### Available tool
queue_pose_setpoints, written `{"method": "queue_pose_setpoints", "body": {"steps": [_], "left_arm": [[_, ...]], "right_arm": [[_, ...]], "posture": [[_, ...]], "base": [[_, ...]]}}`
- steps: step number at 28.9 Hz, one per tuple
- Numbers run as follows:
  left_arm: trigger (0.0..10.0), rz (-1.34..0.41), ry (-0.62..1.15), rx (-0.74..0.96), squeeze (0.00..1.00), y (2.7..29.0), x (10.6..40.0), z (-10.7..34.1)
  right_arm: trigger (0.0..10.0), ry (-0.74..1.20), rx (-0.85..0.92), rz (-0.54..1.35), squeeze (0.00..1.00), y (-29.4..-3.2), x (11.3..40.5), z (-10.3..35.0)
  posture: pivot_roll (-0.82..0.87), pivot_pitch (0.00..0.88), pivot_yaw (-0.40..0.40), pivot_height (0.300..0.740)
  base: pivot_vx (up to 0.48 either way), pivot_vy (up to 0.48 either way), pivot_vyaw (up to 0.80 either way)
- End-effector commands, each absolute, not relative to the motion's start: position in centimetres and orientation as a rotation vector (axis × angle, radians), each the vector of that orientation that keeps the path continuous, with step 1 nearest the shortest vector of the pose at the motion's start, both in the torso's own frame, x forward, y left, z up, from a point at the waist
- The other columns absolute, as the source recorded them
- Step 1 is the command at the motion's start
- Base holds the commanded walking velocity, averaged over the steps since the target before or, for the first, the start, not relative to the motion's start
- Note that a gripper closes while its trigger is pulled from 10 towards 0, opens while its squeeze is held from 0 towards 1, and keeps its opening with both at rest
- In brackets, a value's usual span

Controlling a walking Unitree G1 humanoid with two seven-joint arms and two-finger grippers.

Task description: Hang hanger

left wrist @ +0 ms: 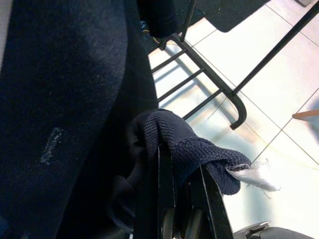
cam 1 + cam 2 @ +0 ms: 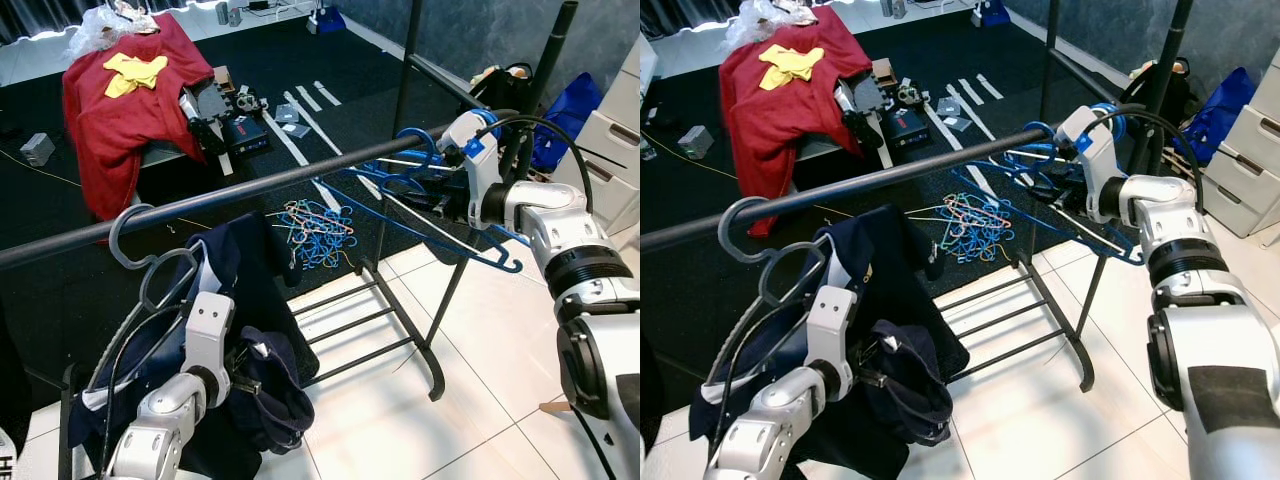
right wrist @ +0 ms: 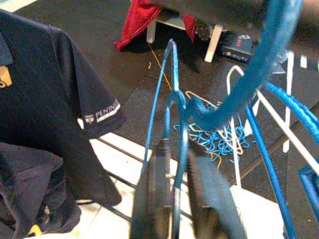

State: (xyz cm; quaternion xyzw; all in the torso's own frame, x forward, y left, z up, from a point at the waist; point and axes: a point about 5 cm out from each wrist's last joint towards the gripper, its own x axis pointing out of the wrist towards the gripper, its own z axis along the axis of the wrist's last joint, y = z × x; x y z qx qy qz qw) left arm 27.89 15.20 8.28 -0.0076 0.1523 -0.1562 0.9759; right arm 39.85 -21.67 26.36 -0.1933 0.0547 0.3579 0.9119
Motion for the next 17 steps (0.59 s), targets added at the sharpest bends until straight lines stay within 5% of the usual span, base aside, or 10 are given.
{"method": "queue_pose_setpoints", "body": {"steps": [1, 17], "left_arm": [[10.0, -0.319, 0.311, 0.014, 0.00, 15.6, 27.9, 8.4], [10.0, -0.333, 0.288, 0.011, 0.00, 15.0, 29.1, 8.9]], "right_arm": [[0.0, 0.103, -0.390, 0.739, 0.00, -21.7, 39.9, 26.8], [0.0, -0.063, -0.497, 0.775, 0.00, -20.0, 39.9, 28.3]], "posture": [[0.07, 0.147, 0.074, 0.740], [0.03, 0.102, 0.078, 0.740]], "base": [[0.000, 0.000, 0.00], [0.000, 0.000, 0.00]]}}
